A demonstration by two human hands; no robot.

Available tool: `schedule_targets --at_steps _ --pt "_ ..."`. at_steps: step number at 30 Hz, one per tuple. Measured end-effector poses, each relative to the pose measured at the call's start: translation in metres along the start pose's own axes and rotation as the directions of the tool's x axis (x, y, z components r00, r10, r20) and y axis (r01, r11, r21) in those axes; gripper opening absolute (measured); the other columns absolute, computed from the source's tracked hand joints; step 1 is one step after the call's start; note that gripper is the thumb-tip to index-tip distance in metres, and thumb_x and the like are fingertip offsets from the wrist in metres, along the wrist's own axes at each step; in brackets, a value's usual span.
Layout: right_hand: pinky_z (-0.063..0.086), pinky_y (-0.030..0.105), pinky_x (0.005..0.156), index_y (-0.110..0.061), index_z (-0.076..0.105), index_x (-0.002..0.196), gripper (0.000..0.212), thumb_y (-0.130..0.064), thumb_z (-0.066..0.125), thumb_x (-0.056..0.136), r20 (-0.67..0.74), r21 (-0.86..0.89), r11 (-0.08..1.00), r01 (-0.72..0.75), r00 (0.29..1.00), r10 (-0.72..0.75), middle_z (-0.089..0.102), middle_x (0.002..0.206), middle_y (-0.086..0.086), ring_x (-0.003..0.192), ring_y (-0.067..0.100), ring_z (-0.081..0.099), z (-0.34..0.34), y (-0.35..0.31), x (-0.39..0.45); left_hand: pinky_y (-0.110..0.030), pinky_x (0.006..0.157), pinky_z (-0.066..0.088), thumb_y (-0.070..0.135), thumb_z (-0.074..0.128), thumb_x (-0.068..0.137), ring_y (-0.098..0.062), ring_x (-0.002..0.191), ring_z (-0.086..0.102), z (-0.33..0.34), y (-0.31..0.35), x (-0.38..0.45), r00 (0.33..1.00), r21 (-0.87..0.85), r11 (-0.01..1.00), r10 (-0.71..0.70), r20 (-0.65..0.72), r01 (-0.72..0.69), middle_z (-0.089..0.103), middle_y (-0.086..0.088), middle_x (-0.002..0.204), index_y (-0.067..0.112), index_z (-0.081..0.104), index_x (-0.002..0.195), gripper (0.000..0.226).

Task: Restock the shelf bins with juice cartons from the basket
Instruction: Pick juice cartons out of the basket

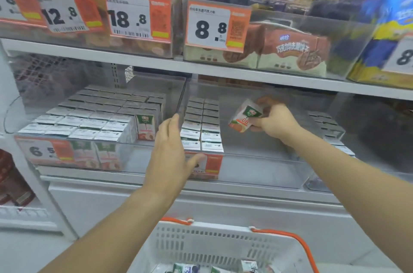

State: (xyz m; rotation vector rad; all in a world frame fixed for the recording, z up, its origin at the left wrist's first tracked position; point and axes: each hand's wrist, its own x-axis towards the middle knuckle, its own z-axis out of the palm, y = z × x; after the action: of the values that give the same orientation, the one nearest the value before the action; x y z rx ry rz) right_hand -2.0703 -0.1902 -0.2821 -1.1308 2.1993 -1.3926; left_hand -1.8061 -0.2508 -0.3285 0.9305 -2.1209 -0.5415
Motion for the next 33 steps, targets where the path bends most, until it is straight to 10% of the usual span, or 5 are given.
schedule_targets --at_steps 12,18,26,30,33 --pt "0.057 0.035 0.079 -0.02 0.061 0.122 0.047 -0.016 0.078 0.079 -0.033 -0.42 0.908 -0.015 0.999 0.002 0.065 0.119 0.007 0.1 0.027 0.065 0.062 0.038 0.11 -0.017 0.105 0.026 0.038 0.086 0.068 -0.011 0.134 0.033 0.009 -0.018 0.003 0.997 -0.018 0.999 0.05 -0.051 -0.051 0.04 0.003 0.145 0.018 0.029 0.151 0.103" --pt "0.043 0.021 0.069 -0.009 0.049 0.124 0.047 -0.013 0.072 0.084 -0.117 -0.317 0.948 -0.04 0.993 0.003 0.066 0.105 0.006 0.091 0.019 0.063 0.078 0.043 0.115 0.002 0.099 0.014 0.041 0.085 0.067 -0.003 0.131 0.031 0.009 -0.023 0.005 0.997 -0.037 0.997 0.065 -0.038 -0.067 0.042 0.005 0.142 0.017 0.031 0.15 0.102" --pt "0.042 0.02 0.057 -0.018 0.053 0.099 0.015 -0.008 0.06 0.091 -0.015 -0.085 0.996 0.03 0.999 -0.031 0.061 0.088 -0.003 0.066 0.009 0.056 0.019 -0.005 0.043 -0.02 0.11 0.022 0.04 0.083 0.072 -0.016 0.141 0.03 0.003 -0.008 0.003 1.0 -0.026 1.0 -0.002 0.018 0.003 0.036 -0.003 0.154 0.013 0.025 0.153 0.102" --pt "0.05 0.021 0.049 -0.006 0.065 0.092 0.007 -0.006 0.071 0.089 0.232 -0.045 0.98 0.193 0.956 -0.177 0.067 0.071 0.004 0.058 0.008 0.068 -0.011 -0.034 -0.072 -0.039 0.112 0.035 0.036 0.086 0.072 -0.03 0.132 0.039 -0.008 0.007 0.003 0.994 0.112 0.991 0.084 -0.066 -0.076 0.041 -0.014 0.144 0.007 0.03 0.149 0.099" --pt "0.055 0.03 0.054 -0.001 0.066 0.095 0.011 -0.007 0.072 0.089 0.492 -0.017 0.995 0.103 0.867 -0.081 0.068 0.077 0.016 0.066 0.018 0.071 -0.007 -0.006 -0.129 -0.035 0.079 0.049 0.027 0.076 0.079 -0.021 0.092 0.061 -0.012 0.032 -0.012 0.966 -0.019 0.973 0.226 -0.129 -0.23 0.051 -0.004 0.125 0.015 0.039 0.139 0.07"
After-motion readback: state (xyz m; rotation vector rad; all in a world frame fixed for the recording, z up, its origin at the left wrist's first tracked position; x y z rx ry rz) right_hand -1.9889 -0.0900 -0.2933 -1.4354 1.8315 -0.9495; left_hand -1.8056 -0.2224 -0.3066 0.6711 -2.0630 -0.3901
